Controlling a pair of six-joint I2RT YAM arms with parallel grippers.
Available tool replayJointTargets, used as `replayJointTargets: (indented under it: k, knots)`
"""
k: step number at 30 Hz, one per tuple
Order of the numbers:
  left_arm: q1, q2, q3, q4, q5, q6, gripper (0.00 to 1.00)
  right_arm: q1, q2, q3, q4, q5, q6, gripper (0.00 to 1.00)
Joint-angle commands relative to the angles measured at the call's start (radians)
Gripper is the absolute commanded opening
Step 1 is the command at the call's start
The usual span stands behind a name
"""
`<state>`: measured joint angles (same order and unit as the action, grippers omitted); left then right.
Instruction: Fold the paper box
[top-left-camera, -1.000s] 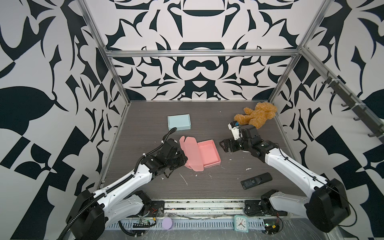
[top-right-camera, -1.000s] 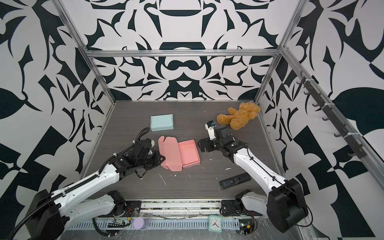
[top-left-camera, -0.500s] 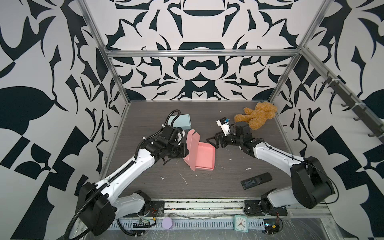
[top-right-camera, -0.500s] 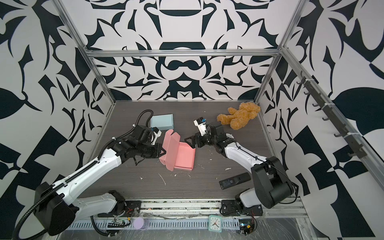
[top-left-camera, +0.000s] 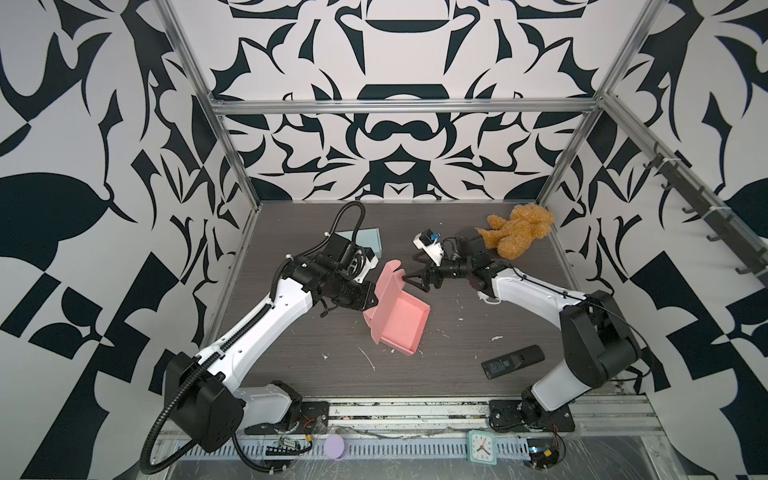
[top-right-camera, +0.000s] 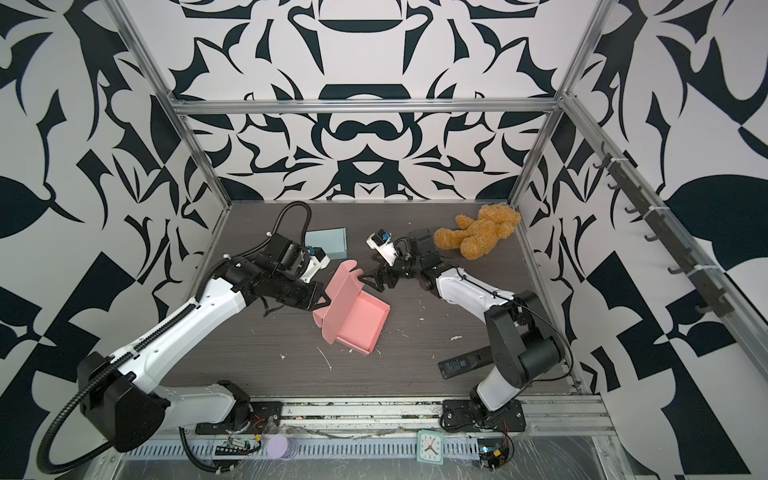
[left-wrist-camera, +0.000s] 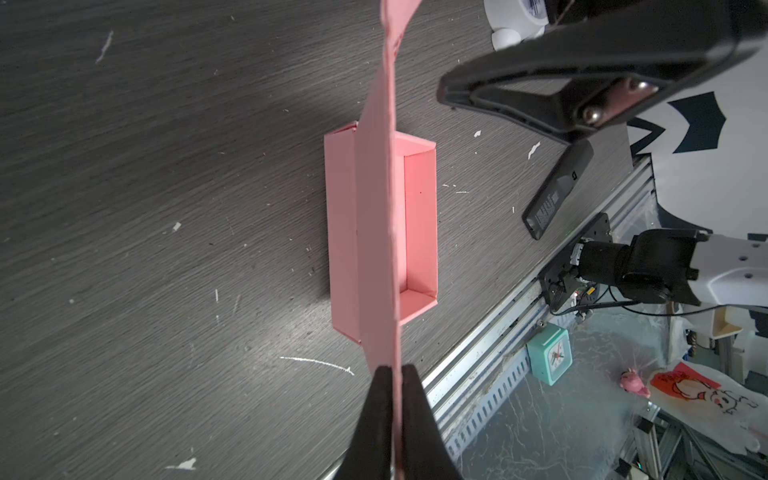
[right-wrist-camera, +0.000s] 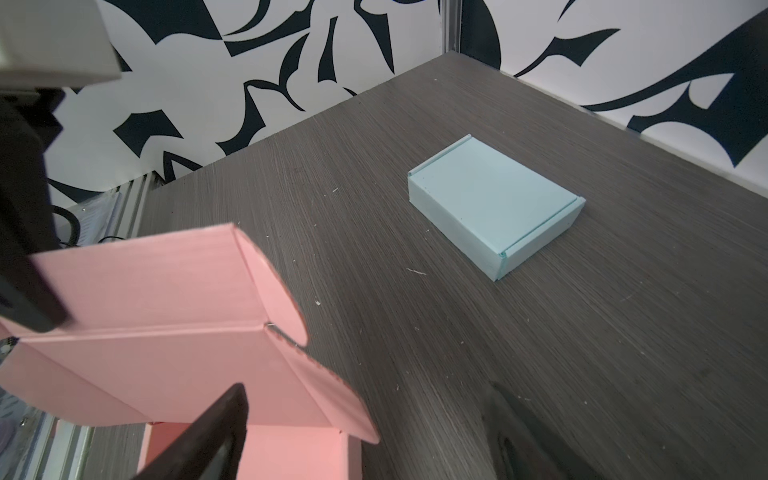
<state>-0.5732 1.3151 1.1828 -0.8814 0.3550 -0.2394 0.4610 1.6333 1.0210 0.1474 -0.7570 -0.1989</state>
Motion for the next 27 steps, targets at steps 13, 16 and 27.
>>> replayJointTargets:
  k: [13, 16, 27]
  knots:
    - [0.02, 0.027, 0.054, -0.127, 0.008, 0.111, 0.1, 0.05, 0.013, 0.083, -0.169, -0.087, -0.194, 0.71]
    - [0.029, 0.027, 0.054, -0.135, -0.002, 0.121, 0.1, 0.051, 0.018, 0.085, -0.172, -0.079, -0.198, 0.62]
    - [0.038, 0.024, 0.057, -0.149, -0.017, 0.161, 0.1, 0.07, 0.031, 0.097, -0.181, -0.077, -0.206, 0.58]
